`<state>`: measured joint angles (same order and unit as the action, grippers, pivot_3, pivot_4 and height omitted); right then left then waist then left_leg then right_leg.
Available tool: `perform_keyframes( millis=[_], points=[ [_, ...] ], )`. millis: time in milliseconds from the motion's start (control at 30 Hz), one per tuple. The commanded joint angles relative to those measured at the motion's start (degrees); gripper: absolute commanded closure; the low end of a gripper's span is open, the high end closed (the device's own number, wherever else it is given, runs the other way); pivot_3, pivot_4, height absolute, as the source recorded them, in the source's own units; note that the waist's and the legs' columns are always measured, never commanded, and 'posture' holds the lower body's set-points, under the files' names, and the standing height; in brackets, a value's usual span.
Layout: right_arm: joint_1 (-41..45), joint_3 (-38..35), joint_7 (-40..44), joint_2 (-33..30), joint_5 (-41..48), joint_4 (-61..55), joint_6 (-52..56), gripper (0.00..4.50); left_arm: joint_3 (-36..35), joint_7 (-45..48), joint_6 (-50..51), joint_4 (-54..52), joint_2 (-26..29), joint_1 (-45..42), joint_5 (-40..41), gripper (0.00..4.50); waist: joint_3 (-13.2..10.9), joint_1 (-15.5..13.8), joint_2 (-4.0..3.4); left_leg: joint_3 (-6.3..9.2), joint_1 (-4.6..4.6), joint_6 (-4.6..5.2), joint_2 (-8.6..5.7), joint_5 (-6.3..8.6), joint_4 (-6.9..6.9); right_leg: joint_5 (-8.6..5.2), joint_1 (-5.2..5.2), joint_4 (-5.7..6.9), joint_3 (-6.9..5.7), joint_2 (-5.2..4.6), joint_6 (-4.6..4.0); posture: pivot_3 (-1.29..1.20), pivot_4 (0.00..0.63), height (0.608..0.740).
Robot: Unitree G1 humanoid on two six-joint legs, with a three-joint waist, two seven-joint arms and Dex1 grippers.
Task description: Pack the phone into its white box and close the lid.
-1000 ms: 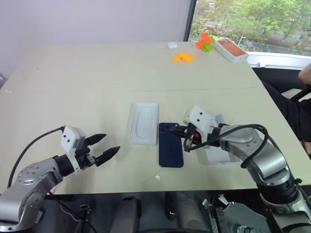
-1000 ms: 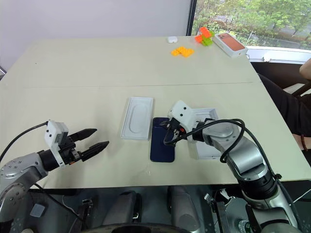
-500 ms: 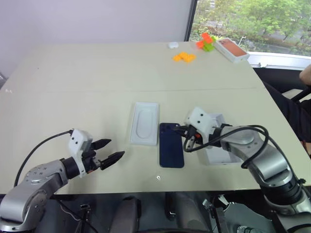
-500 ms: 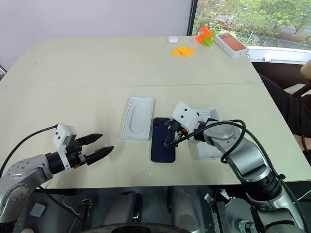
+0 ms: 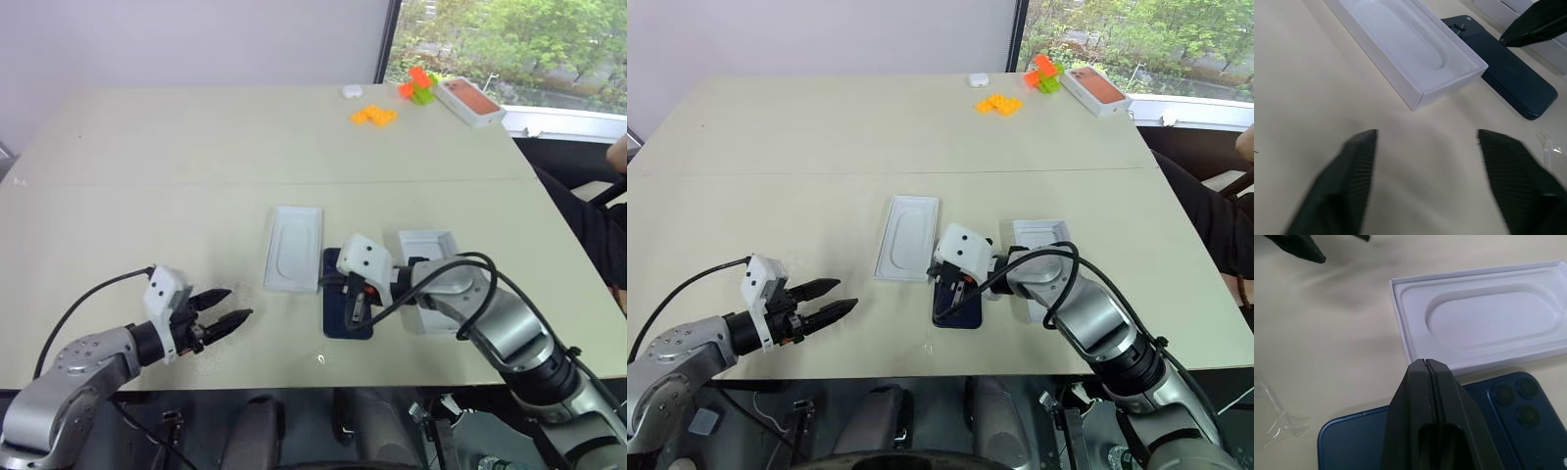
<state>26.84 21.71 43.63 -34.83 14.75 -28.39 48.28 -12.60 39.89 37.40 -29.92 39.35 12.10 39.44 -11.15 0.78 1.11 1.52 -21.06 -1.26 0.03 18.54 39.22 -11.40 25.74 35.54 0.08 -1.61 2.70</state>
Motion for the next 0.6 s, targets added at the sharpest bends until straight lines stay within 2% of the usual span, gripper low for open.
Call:
perform_keyframes(
  millis=[33,100,133,500,533,600],
  points=[
    [0.67,-1.09,-0.29,0.28,-0.21,-0.98,-1.22,4.5,-1.65,0.3,-0.41,-2.38,0.19,0.58,0.85,3.13,0.0,0.01,0.0,0.0,0.0,0.0,0.0,0.0,0.0,0.0,0.0,0.0,0.0,0.0,0.0,0.0,0.15,0.74],
    [0.58,-1.26,-0.5,0.26,-0.24,-0.97,-1.15,4.5,-1.51,0.33,-0.49,-2.51,0.35,0.68,0.61,4.14,0.0,0.01,0.0,0.01,0.0,0.0,0.0,0.0,0.0,0.0,0.0,0.0,0.0,0.0,0.0,0.0,0.15,0.74],
    [0.57,-1.36,-0.59,0.2,-0.22,-1.01,-1.06,4.5,-1.11,0.28,-0.43,-2.67,0.7,0.66,0.09,4.45,0.0,0.01,0.0,0.01,0.01,0.0,-0.01,0.0,0.0,0.0,0.0,0.0,-0.01,0.02,0.0,0.0,0.15,0.74],
    [2.5,0.93,0.51,2.16,0.19,-0.65,-1.94,4.5,-0.32,0.66,-0.52,-0.79,1.59,-1.36,-1.68,4.45,0.0,0.17,0.0,0.01,0.03,0.0,-0.01,0.0,0.0,0.01,0.0,0.01,-0.01,0.05,0.01,0.0,0.15,0.74],
    [3.12,1.53,0.83,2.48,0.1,-0.58,-1.75,3.95,-0.66,0.88,-0.59,-0.47,1.8,-1.35,-1.79,4.5,0.0,0.19,0.0,0.01,0.03,0.0,-0.01,0.0,0.0,0.01,0.0,0.02,-0.01,0.05,0.01,0.0,0.15,0.74],
    [4.44,2.94,0.71,3.35,-0.8,0.01,-1.53,3.15,-1.09,1.23,-0.95,0.14,2.33,-1.2,-2.36,4.5,0.0,0.19,0.0,0.01,0.03,0.0,-0.01,0.0,-0.01,0.01,0.0,0.02,-0.01,0.05,0.01,0.0,0.15,0.74]
  ],
)
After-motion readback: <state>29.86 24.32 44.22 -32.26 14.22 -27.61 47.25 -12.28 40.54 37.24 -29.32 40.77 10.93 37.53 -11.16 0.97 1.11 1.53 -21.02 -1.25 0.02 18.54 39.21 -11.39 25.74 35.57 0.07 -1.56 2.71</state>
